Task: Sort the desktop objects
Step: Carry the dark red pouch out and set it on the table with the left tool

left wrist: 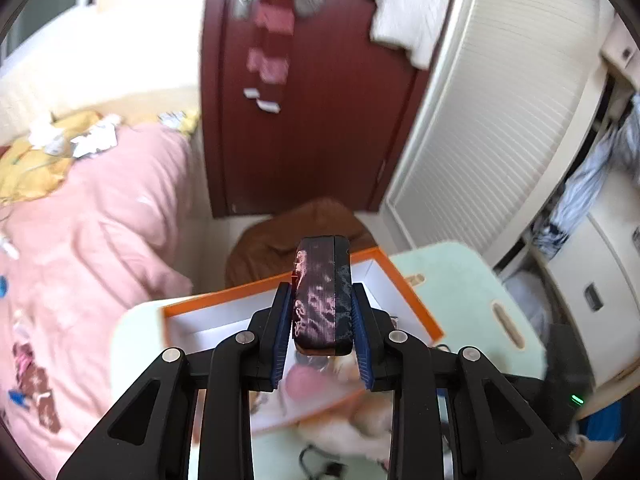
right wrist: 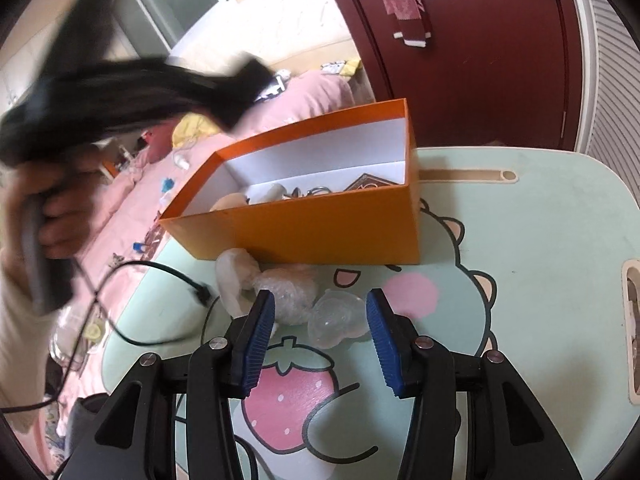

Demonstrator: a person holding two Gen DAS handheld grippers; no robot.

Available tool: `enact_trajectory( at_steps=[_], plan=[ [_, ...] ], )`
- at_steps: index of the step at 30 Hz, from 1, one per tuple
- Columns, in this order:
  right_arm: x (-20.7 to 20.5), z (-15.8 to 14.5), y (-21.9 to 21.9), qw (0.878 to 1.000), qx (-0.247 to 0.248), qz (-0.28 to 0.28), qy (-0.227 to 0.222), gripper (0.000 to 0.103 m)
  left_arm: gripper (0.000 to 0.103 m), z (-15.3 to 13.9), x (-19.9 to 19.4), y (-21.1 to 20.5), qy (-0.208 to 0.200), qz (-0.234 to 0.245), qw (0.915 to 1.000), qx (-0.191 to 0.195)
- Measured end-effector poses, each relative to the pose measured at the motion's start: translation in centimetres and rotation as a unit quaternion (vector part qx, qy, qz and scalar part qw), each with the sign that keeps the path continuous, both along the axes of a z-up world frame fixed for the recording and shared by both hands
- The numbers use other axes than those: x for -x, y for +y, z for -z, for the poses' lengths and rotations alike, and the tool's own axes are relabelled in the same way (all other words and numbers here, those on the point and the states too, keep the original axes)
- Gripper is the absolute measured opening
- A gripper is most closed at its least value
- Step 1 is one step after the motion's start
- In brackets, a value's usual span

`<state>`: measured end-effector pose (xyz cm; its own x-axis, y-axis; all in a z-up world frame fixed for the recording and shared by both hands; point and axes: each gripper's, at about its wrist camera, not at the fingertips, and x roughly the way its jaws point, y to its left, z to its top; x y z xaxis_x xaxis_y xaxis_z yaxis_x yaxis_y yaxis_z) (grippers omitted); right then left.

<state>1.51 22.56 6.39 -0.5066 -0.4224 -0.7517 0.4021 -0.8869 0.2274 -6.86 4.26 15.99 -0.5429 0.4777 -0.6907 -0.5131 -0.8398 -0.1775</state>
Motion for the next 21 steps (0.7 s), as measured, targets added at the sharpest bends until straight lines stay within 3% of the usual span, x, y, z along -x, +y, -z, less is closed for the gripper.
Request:
enact_trajectory(
  at_steps=[2, 5, 14, 21],
  plan=[
    [-0.1, 0.1, 0.0, 1.000, -0.002, 0.003, 0.000, 0.047, 0.030, -1.1, -2.0, -2.1, 0.009, -0.009, 0.9999, -0.008],
    [0.0, 0.2, 0.0, 1.000, -0.001, 0.007, 0.000, 0.047, 0.030, -0.4, -4.1, -4.2, 0.004, -0.027, 0.9996, 0.003],
    [0.0, -0.1, 0.1, 1.000, -0.016, 0.019, 0.011, 0.047, 0.030, 9.4, -6.7, -5.6, -0.095, -0.068, 0.9931, 0.012],
    [0.6, -1.2, 0.0, 0.999, -0.031, 0.020, 0.012, 0.047, 0.030, 12.5, -7.6, -4.6, -0.108, -0.068, 0.9915, 0.026]
  ],
)
